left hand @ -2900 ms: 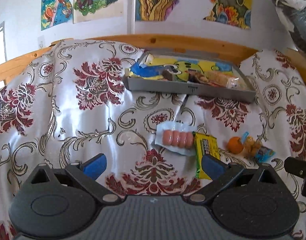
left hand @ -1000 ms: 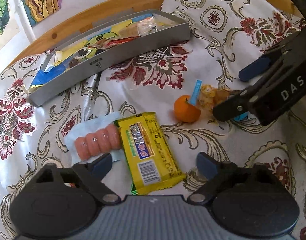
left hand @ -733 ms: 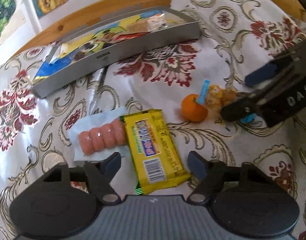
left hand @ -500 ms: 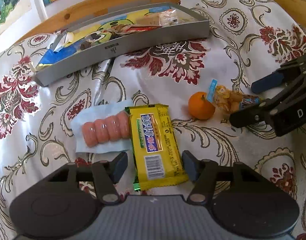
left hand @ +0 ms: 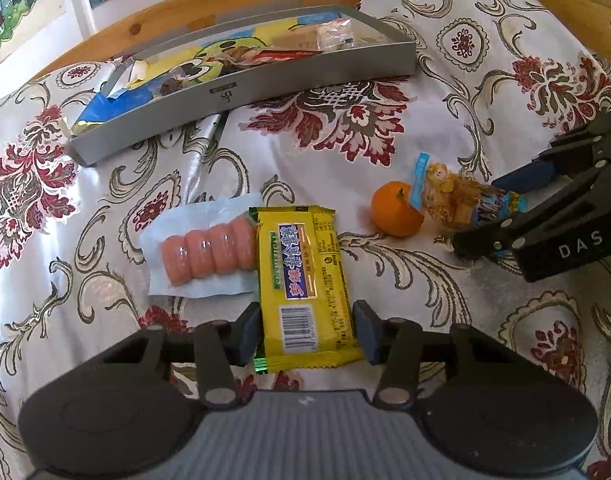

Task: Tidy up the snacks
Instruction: 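Close left tool on the yellow wafer bar while right tool closes on the snack bag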

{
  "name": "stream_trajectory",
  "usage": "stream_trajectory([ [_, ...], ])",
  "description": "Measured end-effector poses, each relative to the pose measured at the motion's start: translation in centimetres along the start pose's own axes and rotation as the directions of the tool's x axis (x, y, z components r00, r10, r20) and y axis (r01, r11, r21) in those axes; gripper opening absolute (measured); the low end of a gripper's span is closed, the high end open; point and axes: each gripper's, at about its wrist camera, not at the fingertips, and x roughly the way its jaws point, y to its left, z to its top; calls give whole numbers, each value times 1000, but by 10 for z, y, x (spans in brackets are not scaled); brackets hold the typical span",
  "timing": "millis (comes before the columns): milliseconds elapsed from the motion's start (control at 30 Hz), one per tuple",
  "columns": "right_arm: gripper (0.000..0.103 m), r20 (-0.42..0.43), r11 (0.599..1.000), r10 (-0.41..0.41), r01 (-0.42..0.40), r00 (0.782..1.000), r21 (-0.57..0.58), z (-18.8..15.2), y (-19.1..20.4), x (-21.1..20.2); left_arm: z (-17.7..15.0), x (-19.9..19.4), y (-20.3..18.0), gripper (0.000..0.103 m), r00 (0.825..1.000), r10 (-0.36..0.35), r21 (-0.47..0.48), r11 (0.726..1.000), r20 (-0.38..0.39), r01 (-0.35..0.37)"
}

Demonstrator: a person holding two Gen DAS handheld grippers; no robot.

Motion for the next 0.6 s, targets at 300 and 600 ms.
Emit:
stream_trajectory([
  [300, 61, -19, 993, -102, 100, 995, -67, -1, 21, 6, 3, 0, 2, 52, 1000, -9, -15, 1000, -29, 8],
  [600, 59, 23, 978, -168, 169, 986, -121, -3, 38, -2, 3, -8, 0, 51, 1000, 15, -19, 1000, -19, -16],
])
